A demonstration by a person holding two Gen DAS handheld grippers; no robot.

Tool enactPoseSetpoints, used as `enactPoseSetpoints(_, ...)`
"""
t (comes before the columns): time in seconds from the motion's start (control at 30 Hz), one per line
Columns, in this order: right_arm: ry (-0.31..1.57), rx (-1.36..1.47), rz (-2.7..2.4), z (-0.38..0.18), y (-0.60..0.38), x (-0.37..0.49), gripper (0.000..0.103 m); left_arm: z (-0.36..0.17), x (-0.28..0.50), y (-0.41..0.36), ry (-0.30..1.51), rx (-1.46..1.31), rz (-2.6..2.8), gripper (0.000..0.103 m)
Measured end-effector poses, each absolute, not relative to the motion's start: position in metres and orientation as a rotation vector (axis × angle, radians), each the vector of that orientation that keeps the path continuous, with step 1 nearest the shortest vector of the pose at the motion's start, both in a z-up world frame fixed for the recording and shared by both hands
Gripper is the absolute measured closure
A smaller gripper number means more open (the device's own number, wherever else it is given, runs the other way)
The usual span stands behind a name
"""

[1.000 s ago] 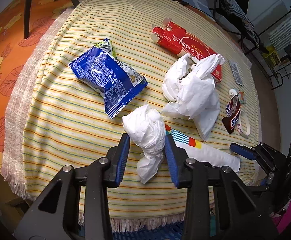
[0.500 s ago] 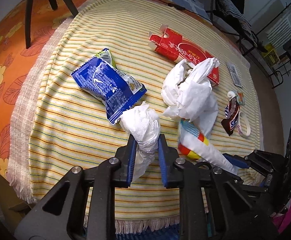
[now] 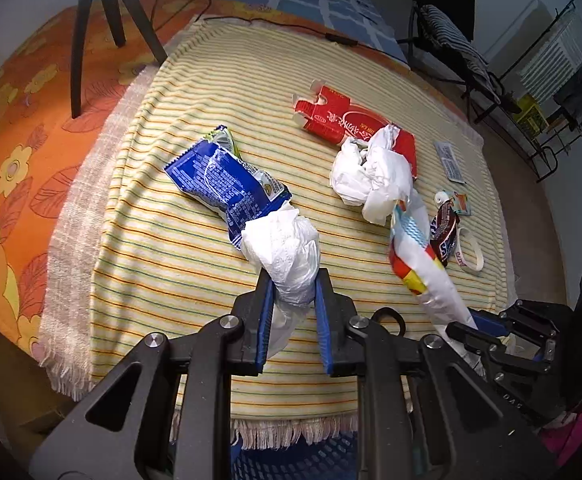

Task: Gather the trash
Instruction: 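Carry tissue and paper strip to the blue basket and open both tools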

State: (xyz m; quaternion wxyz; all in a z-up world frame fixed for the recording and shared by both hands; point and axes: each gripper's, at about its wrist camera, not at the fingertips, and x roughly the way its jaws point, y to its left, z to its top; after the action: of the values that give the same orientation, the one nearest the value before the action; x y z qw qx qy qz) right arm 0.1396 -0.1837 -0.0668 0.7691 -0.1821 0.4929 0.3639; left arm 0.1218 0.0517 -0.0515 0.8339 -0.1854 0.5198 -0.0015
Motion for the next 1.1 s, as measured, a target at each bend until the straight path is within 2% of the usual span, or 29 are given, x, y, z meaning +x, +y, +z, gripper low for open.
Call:
enactPoseSetpoints(0.67, 1.021, -0.278, 0.757, -0.033, -0.200, 0.093, 0.093, -0.021, 0.057, 0.050, 1.017, -0.308, -0.044, 0.085)
enactPoseSetpoints(1.1, 1.050, -0.271, 0.774, -0.047, -0.202, 0.024, 0.093, -0.044, -0.017, 0.007, 1.066, -0.215, -0.140, 0.085)
